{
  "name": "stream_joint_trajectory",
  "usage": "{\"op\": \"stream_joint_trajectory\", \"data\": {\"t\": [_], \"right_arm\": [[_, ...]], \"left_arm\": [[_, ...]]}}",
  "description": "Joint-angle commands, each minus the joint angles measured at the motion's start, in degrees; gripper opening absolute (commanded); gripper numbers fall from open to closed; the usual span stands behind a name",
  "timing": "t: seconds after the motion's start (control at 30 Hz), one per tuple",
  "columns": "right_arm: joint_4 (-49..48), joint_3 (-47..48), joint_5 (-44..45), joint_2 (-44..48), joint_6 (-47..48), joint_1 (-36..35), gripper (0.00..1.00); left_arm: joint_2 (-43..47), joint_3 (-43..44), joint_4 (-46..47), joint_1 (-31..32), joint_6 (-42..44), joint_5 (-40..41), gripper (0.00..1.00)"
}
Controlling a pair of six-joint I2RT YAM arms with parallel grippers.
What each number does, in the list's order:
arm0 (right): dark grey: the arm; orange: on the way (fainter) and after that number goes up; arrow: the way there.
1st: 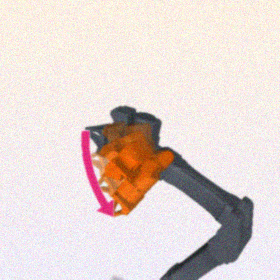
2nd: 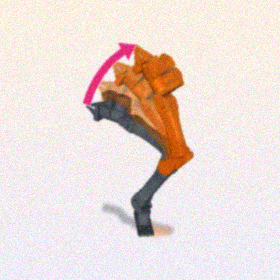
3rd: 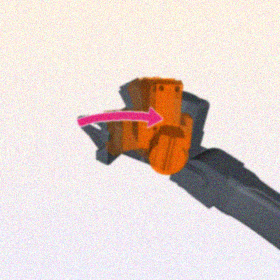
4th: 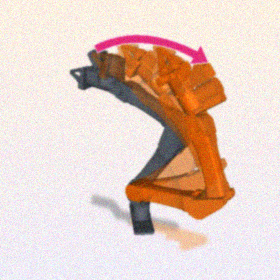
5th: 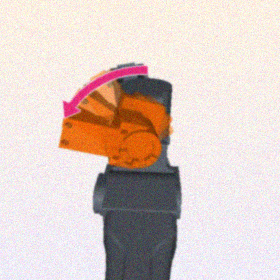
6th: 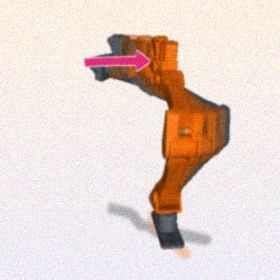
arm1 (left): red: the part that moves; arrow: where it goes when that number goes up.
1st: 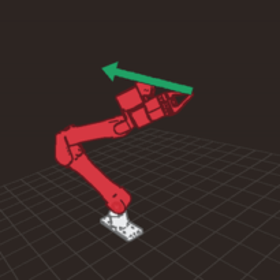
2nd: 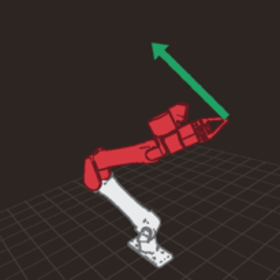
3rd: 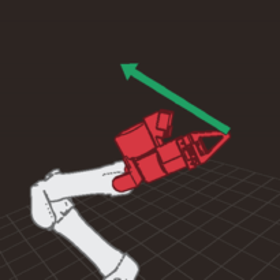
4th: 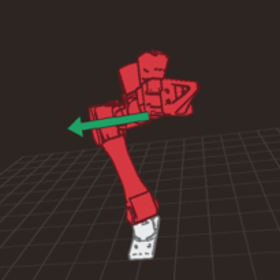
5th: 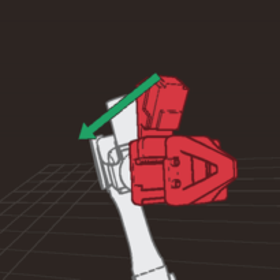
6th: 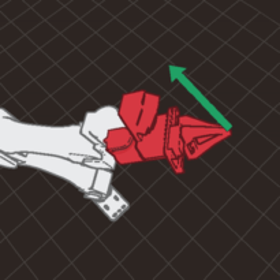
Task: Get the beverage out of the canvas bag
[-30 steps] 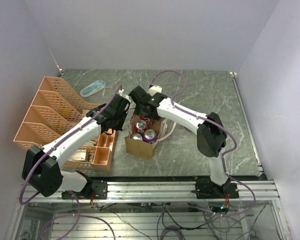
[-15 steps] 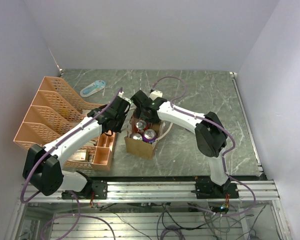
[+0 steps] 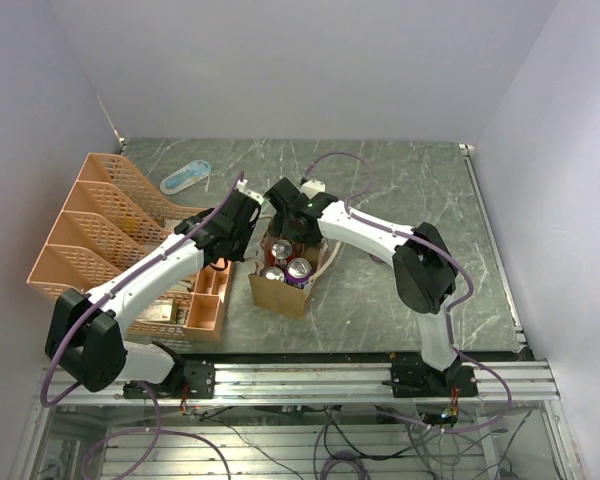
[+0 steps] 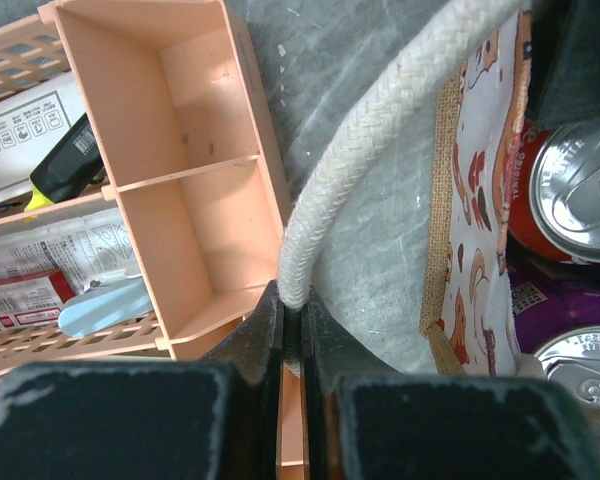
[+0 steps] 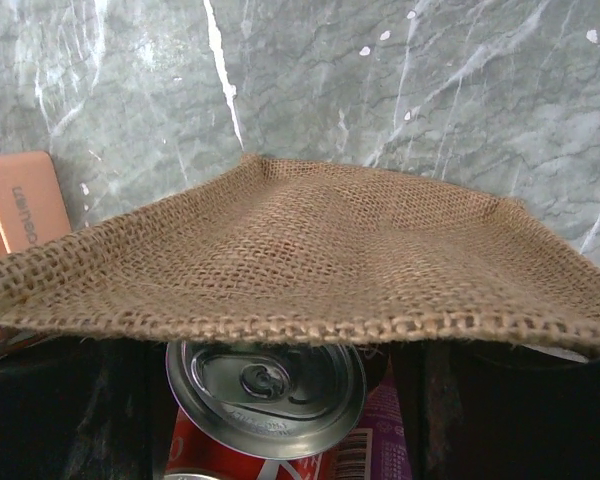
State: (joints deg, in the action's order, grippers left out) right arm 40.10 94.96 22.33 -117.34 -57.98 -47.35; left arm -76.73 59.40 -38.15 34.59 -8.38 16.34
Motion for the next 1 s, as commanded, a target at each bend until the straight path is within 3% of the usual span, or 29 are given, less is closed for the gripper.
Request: {"op": "stream_joint_trajectory", "data": {"t": [0.0,0.3,0.63,0.97], "right_arm": [[-0.13,-0.23,-1.46,4.17,2.83,1.01,0.14],[-6.49,-6.58,0.21,18.02,7.60,1.04,0.00],[-27.71,-27.56,-8.58,35.91,12.71,2.44,0.00],[-33.05,-31.08,-14.28,44.50,15.93,5.64,0.00]], "left_arm": [[0.13,1.60,2.38,0.13,0.41,-0.56,0.07],[0.44,1.52,2.38,0.13,0.64,-0.69,0.07],[-0.13,1.68,2.46,0.13,0.85,-1.70,0.07],[-0.17,1.57,2.47,0.13,1.00,-1.93,0.07]]}}
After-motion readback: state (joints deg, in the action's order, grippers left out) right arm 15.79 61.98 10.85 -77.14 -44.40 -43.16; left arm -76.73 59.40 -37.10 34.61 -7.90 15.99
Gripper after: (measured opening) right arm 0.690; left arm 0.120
